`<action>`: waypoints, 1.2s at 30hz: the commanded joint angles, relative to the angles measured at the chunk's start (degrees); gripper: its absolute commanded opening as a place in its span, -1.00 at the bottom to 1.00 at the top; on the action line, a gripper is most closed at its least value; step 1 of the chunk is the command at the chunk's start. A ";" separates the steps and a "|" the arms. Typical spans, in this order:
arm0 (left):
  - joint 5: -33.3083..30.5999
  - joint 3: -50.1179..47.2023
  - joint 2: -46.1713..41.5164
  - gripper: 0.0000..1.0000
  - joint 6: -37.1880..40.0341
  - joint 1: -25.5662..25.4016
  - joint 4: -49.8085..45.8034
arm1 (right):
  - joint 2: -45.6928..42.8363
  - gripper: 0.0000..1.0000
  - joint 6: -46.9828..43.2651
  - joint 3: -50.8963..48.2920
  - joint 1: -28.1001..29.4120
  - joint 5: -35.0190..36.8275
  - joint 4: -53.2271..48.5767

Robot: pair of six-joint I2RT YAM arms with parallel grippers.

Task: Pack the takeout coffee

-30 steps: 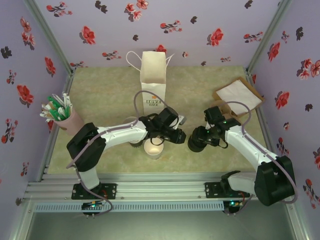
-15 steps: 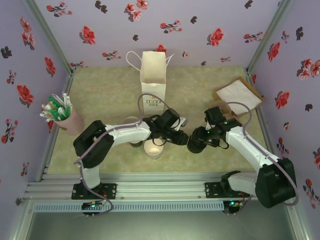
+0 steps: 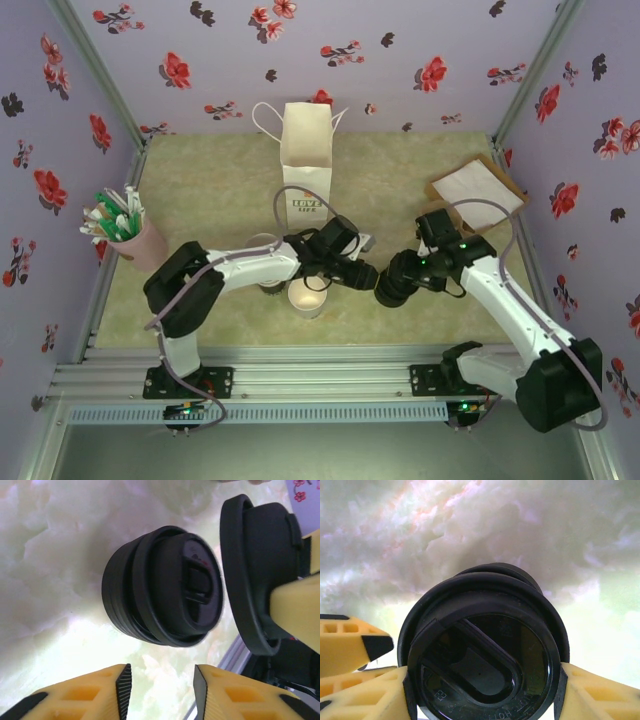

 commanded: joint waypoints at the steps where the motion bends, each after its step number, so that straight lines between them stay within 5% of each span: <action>1: -1.61 0.44 -7.65 -0.08 1.09 0.43 -1.87 | -2.27 0.27 -1.15 3.19 -0.30 2.26 -5.27; 14: -12.43 1.05 -29.22 0.96 5.69 2.07 -16.02 | -1.95 0.26 1.05 11.78 9.65 4.74 -7.52; 36: -12.46 -4.55 -51.81 0.99 9.64 22.41 -31.23 | 23.89 0.26 2.60 32.50 37.82 12.75 -7.67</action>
